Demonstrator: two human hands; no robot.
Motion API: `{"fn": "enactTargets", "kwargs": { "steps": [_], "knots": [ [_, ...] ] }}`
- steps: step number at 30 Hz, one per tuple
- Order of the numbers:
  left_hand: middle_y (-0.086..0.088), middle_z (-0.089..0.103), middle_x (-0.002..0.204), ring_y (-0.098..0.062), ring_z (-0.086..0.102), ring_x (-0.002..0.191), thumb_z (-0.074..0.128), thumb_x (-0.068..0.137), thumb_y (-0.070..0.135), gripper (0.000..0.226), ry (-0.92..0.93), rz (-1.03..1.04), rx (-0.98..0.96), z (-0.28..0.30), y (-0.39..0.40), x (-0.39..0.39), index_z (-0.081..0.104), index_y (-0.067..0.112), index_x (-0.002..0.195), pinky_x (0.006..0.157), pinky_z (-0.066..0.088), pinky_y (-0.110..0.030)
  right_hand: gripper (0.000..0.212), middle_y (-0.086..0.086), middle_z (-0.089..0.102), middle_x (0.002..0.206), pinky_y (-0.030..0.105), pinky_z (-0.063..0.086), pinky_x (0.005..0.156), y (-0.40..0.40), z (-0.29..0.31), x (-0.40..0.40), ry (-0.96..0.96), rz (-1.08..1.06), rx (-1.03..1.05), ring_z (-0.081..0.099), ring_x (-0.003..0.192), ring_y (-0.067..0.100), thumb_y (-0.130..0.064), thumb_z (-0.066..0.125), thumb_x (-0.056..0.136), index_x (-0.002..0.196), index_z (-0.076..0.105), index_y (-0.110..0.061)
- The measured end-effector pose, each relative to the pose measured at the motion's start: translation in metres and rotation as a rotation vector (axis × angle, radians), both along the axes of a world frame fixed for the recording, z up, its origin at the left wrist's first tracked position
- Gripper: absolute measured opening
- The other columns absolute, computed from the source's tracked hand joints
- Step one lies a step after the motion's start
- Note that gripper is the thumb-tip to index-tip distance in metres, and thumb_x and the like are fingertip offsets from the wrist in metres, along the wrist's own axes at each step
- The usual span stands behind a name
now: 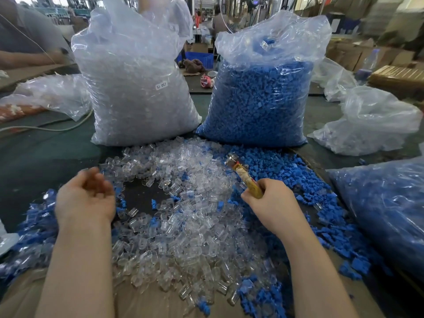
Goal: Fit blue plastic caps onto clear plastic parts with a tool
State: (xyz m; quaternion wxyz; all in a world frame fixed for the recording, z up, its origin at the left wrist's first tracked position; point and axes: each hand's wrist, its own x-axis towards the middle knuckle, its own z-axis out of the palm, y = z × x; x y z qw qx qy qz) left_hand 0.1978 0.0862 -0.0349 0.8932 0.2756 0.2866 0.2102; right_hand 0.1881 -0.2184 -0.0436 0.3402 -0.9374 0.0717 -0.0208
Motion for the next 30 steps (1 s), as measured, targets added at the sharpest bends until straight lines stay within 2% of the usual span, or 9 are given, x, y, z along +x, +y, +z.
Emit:
{"fn": "enactTargets", "kwargs": {
  "steps": [2,6,8,12,16,20,23,26,30],
  "knots": [
    [0.010,0.070,0.071,0.000,0.062,0.058,0.058,0.096,0.021,0.010,0.102,-0.185,0.311,0.007,-0.013,-0.001,0.066,0.017,0.090,0.055,0.049,-0.017,0.023,-0.004,0.059,0.068,0.028,0.034,0.051,0.001,-0.001,0.001,0.008,0.005,-0.045,0.056,0.065,0.013,-0.042,0.069,0.087,0.077,0.058,-0.023],
    [0.004,0.070,0.084,-0.010,0.062,0.077,0.070,0.090,0.023,0.004,0.306,-0.535,1.123,0.014,-0.045,0.000,0.068,0.023,0.087,0.067,0.044,-0.028,0.024,-0.006,0.058,0.069,0.027,0.033,0.050,0.002,-0.005,0.002,0.003,-0.003,-0.124,0.054,0.064,0.012,-0.042,0.068,0.085,0.074,0.054,-0.025],
    [0.009,0.067,0.083,-0.008,0.059,0.078,0.072,0.088,0.026,0.010,0.435,-0.624,1.463,0.007,-0.052,-0.001,0.066,0.029,0.081,0.068,0.042,-0.029,0.024,-0.006,0.058,0.071,0.026,0.033,0.049,0.002,-0.005,0.003,0.004,-0.004,-0.150,0.054,0.065,0.012,-0.041,0.066,0.085,0.074,0.052,-0.024],
    [0.008,0.068,0.090,-0.008,0.058,0.080,0.071,0.088,0.025,0.009,0.569,-0.764,1.685,0.002,-0.064,0.003,0.065,0.029,0.081,0.071,0.043,-0.028,0.022,-0.004,0.058,0.073,0.027,0.032,0.049,0.004,-0.006,0.003,0.014,-0.003,-0.160,0.053,0.065,0.013,-0.040,0.063,0.088,0.076,0.051,-0.025],
    [-0.006,0.073,0.093,-0.021,0.066,0.085,0.069,0.087,0.019,0.012,0.701,-0.813,1.842,0.004,-0.065,0.003,0.075,0.011,0.092,0.073,0.051,-0.031,0.020,-0.003,0.059,0.072,0.029,0.034,0.050,0.005,-0.003,0.002,-0.011,-0.050,-0.093,0.056,0.066,0.017,-0.040,0.060,0.090,0.080,0.053,-0.025],
    [-0.006,0.071,0.087,-0.022,0.065,0.083,0.068,0.086,0.015,0.010,0.739,-0.832,1.896,0.004,-0.063,0.002,0.075,0.011,0.091,0.073,0.054,-0.033,0.023,-0.003,0.054,0.065,0.029,0.031,0.049,0.005,-0.001,0.001,-0.036,-0.072,0.064,0.050,0.058,0.016,-0.040,0.060,0.094,0.077,0.053,-0.025],
    [-0.004,0.071,0.087,-0.020,0.065,0.081,0.068,0.089,0.019,0.007,0.651,-0.770,1.860,0.003,-0.067,0.002,0.071,0.013,0.089,0.075,0.053,-0.032,0.018,-0.004,0.054,0.063,0.027,0.035,0.048,0.006,0.001,0.000,-0.087,-0.066,0.243,0.048,0.052,0.011,-0.036,0.061,0.095,0.082,0.058,-0.023],
    [0.000,0.070,0.083,-0.018,0.068,0.082,0.067,0.091,0.020,0.006,0.384,-0.637,1.555,0.010,-0.077,0.002,0.062,0.020,0.089,0.081,0.054,-0.036,0.015,-0.005,0.051,0.059,0.016,0.032,0.039,0.008,0.005,-0.002,-0.160,-0.051,0.417,0.040,0.039,0.002,-0.028,0.061,0.096,0.084,0.061,-0.019],
    [-0.003,0.076,0.080,-0.017,0.075,0.078,0.071,0.089,0.009,0.013,0.046,-0.661,1.007,0.023,-0.105,-0.005,0.068,0.016,0.099,0.072,0.060,-0.029,0.012,-0.009,0.062,0.066,0.012,0.038,0.045,0.013,0.012,-0.007,-0.268,-0.022,0.593,0.046,0.048,-0.001,-0.022,0.061,0.096,0.084,0.062,-0.020]
  ]
}}
